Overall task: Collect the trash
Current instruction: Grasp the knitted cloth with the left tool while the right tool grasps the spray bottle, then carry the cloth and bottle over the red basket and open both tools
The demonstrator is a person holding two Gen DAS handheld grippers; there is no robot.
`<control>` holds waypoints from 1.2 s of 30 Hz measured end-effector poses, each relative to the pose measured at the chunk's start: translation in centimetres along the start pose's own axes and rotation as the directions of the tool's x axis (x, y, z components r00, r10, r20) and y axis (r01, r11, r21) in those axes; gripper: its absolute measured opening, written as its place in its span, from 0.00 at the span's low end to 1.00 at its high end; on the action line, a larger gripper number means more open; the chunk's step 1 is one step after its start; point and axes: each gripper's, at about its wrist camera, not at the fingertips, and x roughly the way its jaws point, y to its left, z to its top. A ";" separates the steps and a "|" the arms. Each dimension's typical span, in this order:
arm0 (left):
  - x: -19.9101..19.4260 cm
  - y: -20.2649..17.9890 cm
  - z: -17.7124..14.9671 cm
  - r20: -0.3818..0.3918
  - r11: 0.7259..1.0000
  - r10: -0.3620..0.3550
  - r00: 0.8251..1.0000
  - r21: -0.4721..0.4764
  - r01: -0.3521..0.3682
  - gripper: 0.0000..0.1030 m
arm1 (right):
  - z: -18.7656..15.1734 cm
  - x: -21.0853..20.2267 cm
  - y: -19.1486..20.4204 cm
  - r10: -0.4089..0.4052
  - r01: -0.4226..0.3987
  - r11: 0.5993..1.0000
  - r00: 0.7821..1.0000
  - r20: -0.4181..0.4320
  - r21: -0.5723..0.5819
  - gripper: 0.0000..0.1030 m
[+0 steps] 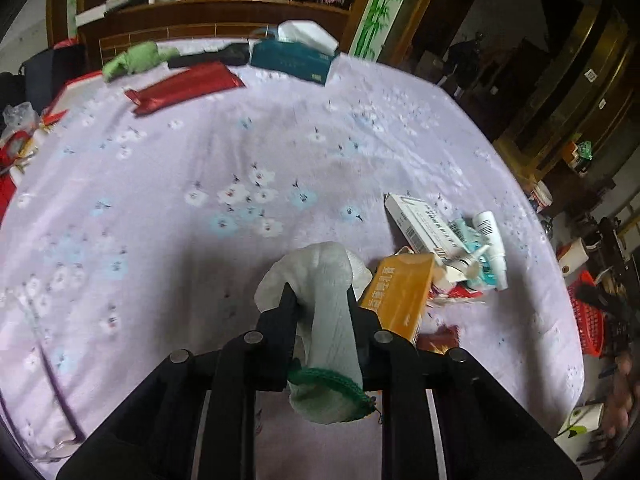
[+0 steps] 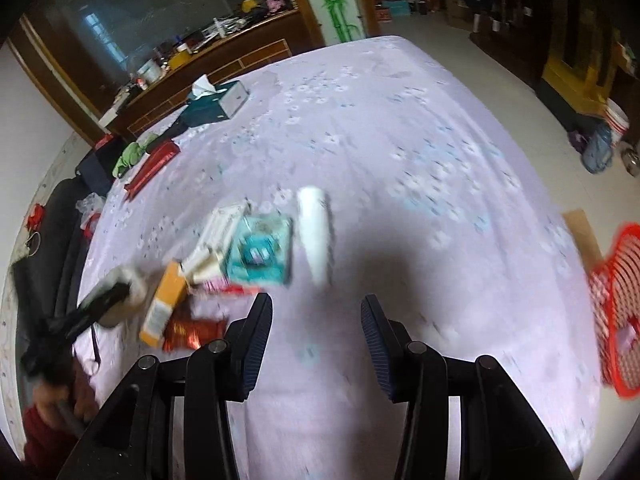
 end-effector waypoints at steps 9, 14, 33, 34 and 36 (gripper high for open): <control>-5.0 -0.5 -1.7 0.066 1.000 -0.004 0.998 0.027 0.003 0.18 | 4.0 7.7 1.0 -0.034 0.032 0.999 0.998 -0.061 -0.025 0.48; -5.6 -1.5 -2.4 0.063 0.999 -0.020 0.998 0.034 0.018 0.18 | 4.9 10.2 1.2 -0.070 0.066 0.997 0.994 -0.086 -0.052 0.46; -3.4 -13.3 -4.7 0.062 0.976 -0.075 0.995 0.210 0.061 0.18 | -3.5 0.6 0.1 -0.140 0.143 0.985 0.990 0.032 -0.092 0.31; -3.2 -14.1 -4.9 0.056 0.972 -0.081 0.995 0.224 0.066 0.18 | -4.1 0.0 0.0 -0.152 0.155 0.984 0.988 0.040 -0.091 0.31; -2.9 -15.5 -5.0 0.046 0.966 -0.096 0.994 0.244 0.082 0.18 | -5.3 -1.4 -0.5 -0.165 0.169 0.982 0.985 0.056 -0.082 0.31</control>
